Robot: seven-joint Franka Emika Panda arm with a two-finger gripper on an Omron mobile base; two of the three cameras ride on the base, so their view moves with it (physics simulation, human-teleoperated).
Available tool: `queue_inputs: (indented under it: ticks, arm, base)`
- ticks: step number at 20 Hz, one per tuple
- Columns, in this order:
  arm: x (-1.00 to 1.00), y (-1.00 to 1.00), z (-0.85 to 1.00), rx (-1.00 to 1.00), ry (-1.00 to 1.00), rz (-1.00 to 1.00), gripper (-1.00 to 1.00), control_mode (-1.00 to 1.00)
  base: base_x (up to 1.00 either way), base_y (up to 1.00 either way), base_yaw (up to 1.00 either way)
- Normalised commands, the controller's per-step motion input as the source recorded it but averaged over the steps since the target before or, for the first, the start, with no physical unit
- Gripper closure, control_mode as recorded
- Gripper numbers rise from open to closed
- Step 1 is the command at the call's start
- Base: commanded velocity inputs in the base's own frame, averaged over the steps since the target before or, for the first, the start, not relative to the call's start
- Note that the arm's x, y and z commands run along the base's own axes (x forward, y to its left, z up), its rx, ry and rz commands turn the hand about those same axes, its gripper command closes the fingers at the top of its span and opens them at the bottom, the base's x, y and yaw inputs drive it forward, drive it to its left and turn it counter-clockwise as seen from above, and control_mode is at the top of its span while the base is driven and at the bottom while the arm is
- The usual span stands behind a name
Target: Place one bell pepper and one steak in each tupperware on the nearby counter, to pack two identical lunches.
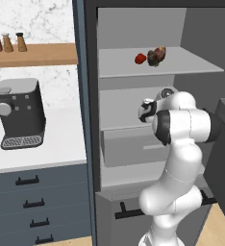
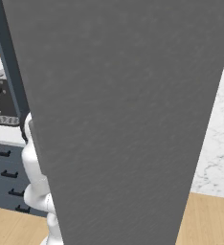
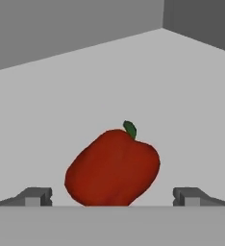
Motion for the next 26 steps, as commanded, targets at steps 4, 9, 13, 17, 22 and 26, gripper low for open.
queue_inputs:
  ticks: [4, 9, 13, 17, 22, 26]
  arm:
    - [0.13, -0.1, -0.01, 0.0, 0.0, -0.01, -1.0, -1.0]
    - [0.15, -0.1, -0.01, 0.0, 0.0, -0.01, -1.0, -1.0]
    - [0.18, -0.1, -0.12, 0.01, 0.0, -0.01, -1.0, -1.0]
    - [0.12, -0.01, -0.12, 0.0, 0.0, 0.0, -1.0, -1.0]
    - [0.0, 0.0, 0.0, 0.0, 0.0, 0.0, -1.0, -1.0]
    - [0.0, 0.0, -0.04, 0.0, 0.0, 0.0, -1.0, -1.0]
  base:
    - [0.0, 0.0, 0.0]
    - [0.0, 0.0, 0.0]
    - [0.0, 0.0, 0.0]
    - [0.0, 0.0, 0.0]
    - [0.0, 0.0, 0.0]
    - [0.0, 0.0, 0.0]
